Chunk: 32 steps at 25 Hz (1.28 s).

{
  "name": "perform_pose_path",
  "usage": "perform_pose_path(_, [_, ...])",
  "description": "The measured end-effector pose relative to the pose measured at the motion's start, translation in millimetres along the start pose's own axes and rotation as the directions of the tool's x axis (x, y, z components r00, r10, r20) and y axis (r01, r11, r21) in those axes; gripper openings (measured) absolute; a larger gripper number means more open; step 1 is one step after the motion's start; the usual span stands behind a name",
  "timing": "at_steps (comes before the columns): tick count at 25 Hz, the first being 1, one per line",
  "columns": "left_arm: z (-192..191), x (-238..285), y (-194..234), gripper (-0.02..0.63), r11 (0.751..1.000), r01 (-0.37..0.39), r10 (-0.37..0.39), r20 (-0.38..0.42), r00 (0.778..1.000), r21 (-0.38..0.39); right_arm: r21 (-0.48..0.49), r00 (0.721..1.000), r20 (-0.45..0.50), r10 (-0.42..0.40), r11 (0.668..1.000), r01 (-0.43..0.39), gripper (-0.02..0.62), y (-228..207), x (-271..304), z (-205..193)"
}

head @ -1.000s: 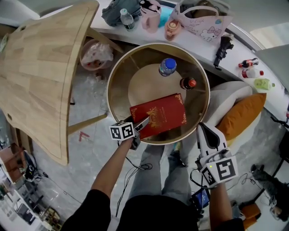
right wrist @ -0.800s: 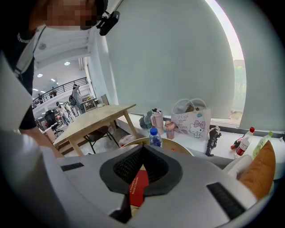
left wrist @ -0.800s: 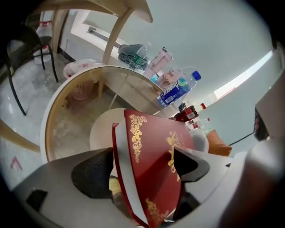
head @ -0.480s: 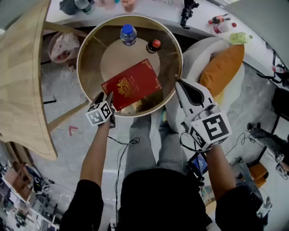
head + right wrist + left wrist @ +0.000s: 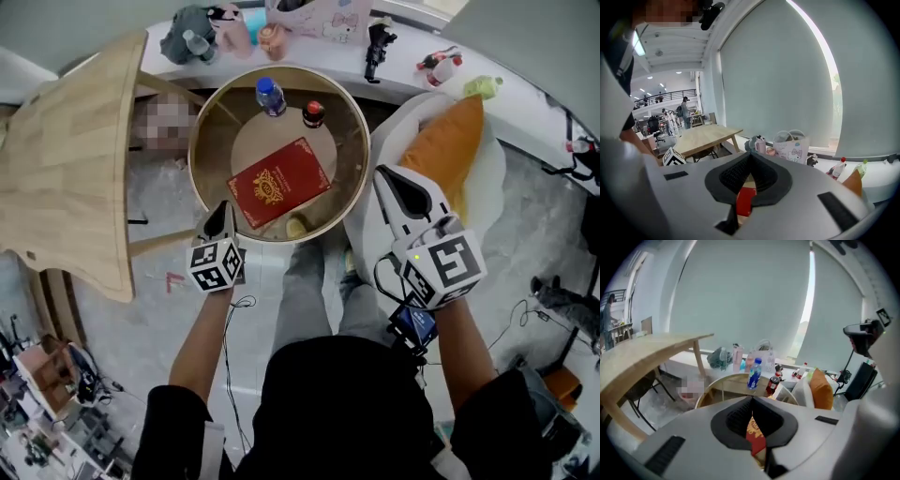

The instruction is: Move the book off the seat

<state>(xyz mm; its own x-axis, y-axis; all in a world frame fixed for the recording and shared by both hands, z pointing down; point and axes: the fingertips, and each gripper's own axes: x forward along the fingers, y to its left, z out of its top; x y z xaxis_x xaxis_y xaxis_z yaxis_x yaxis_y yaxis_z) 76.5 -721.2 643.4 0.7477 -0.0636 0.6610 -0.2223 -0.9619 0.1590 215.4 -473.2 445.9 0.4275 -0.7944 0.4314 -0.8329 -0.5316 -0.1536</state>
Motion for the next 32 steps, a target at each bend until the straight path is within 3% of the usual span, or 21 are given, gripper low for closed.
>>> perform_pose_path(4, [56.6, -76.0, -72.7, 0.014, 0.997, 0.061, -0.067, 0.158, 0.985, 0.044, -0.009, 0.998, 0.057, 0.023, 1.000, -0.023, 0.014, 3.1, -58.2, 25.5])
perform_pose_path(9, [130.0, -172.9, -159.9, 0.014, 0.989, 0.112, -0.141, 0.380, 0.914, 0.096, -0.099, 0.992, 0.109, 0.069, 0.993, -0.058, 0.014, 2.6, -123.1, 58.1])
perform_pose_path(15, [171.0, -262.2, -238.5, 0.014, 0.984, 0.135, -0.174, 0.509, 0.843, 0.113, -0.127, 0.979, 0.190, 0.079, 0.990, -0.055, 0.014, -1.3, -207.8, 79.7])
perform_pose_path(21, [197.0, -315.6, -274.3, 0.014, 0.979, 0.072, -0.176, 0.604, 0.778, 0.192, -0.132, 0.966, 0.255, 0.045, 0.991, -0.011, 0.014, -14.7, -259.8, 89.3])
perform_pose_path(24, [195.4, -329.3, -281.4, 0.014, 0.979, 0.046, -0.162, 0.622, 0.766, 0.199, -0.142, 0.962, 0.272, 0.037, 0.990, 0.002, 0.014, -18.8, -272.5, 89.7])
perform_pose_path(32, [182.6, -341.9, -283.6, 0.014, 0.988, 0.051, -0.131, 0.625, 0.769, 0.145, -0.158, 0.957, 0.290, 0.021, 0.987, 0.026, 0.014, -20.0, -285.1, 92.2])
